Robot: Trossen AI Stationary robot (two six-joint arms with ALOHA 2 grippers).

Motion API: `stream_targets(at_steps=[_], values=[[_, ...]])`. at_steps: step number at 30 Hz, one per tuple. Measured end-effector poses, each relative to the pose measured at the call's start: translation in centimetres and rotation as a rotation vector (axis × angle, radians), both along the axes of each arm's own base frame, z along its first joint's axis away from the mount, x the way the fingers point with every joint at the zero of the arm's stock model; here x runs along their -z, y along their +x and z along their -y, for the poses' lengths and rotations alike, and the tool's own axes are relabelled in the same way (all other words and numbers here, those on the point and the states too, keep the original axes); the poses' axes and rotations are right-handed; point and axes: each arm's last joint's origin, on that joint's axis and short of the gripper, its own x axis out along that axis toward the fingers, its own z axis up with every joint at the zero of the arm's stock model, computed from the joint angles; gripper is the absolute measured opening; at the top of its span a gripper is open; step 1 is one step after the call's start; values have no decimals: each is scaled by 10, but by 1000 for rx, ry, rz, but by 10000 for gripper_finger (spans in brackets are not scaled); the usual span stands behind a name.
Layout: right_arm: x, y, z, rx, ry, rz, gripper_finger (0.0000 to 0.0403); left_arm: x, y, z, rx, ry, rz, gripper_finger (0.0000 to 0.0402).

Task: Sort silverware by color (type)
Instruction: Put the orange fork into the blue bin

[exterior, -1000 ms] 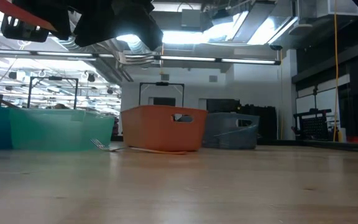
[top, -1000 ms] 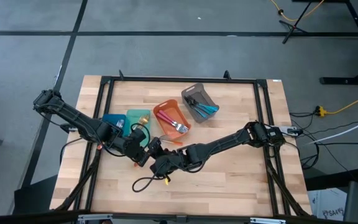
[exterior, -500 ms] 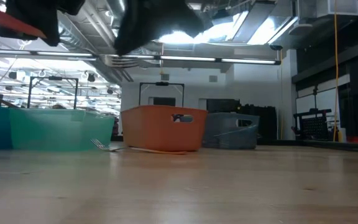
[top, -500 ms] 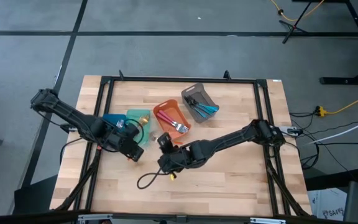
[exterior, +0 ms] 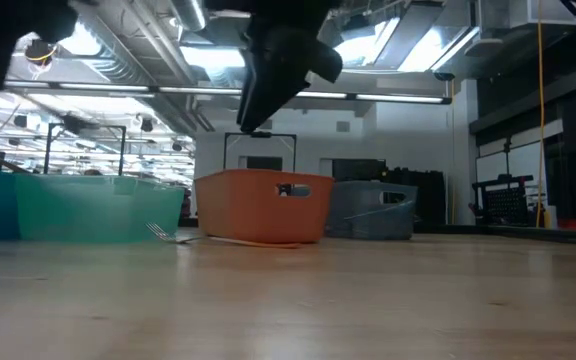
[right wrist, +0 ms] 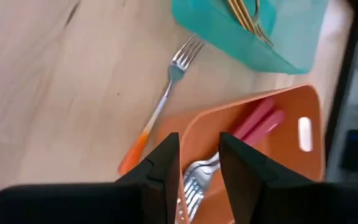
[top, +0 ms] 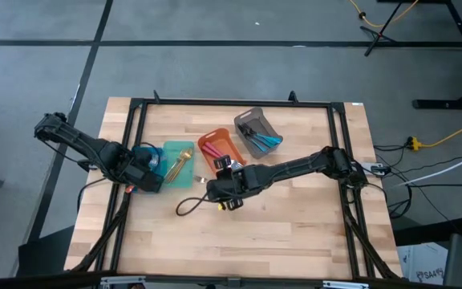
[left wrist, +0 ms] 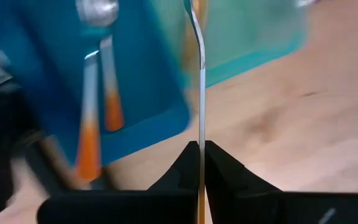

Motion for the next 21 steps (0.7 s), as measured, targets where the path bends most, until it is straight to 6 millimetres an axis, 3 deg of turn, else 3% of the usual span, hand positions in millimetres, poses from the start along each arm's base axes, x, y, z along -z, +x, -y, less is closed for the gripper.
stream_targets(at_steps=[8, 21], values=[[1, 1, 2, 3, 108, -3, 104, 6, -9, -3, -34, 7, -126, 3], [-1, 4, 1, -2, 119, 26, 104, 53, -20, -6, -79, 19, -298, 3]])
